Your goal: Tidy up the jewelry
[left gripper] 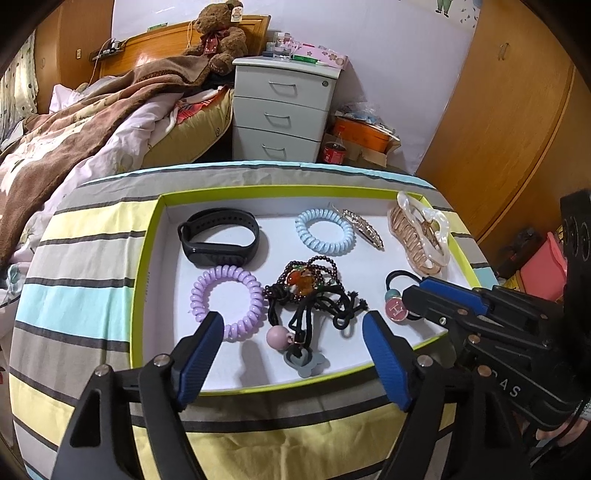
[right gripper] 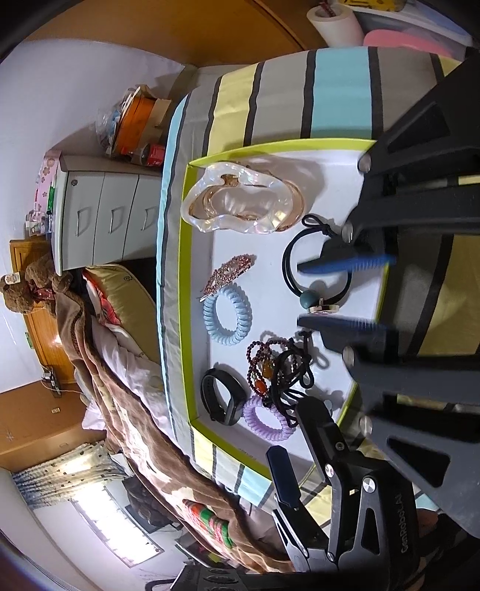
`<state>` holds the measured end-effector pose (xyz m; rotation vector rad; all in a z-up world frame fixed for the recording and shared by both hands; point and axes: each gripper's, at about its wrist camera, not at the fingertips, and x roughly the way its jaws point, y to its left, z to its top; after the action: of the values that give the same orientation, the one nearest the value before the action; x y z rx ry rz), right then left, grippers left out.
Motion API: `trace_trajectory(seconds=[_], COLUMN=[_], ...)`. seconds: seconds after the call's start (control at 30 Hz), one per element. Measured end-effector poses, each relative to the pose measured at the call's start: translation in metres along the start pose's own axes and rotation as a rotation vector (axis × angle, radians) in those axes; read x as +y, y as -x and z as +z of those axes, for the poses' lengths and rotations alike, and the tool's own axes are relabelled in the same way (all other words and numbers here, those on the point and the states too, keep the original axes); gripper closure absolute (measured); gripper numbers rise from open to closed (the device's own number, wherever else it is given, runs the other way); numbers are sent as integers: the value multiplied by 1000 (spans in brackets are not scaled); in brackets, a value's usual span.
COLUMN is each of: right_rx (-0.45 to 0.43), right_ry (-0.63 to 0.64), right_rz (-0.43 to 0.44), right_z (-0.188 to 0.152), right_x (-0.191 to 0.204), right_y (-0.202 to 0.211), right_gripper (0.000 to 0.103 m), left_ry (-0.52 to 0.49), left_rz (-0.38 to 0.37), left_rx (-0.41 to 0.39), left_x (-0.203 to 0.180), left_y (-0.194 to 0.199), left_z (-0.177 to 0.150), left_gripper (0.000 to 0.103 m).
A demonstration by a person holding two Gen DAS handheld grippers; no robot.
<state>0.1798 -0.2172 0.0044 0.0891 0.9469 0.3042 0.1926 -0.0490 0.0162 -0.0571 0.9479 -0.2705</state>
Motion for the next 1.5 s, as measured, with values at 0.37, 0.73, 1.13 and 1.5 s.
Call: trace_trajectory(seconds=[0.37, 0.73, 1.13, 1.5], right_rx=[-105, -204, -271, -291], right_ry=[-39, -12, -25, -27], right_rz=[-43, -108, -143, -151], right_z=[-13, -42, -71, -87], right_x=[3, 27, 44, 58], right_y=[40, 83, 121, 132], right_gripper=[60, 58, 53, 53], left_ry=[7, -8, 15, 3], left_rz=[72, 146, 161, 201], left_rx=[-115, -201, -244, -289], left_x=[-2, -3, -5, -10], left_y=[40, 78, 111, 129], left_z=[-10, -35, -67, -83], left_gripper=[18, 18, 18, 18])
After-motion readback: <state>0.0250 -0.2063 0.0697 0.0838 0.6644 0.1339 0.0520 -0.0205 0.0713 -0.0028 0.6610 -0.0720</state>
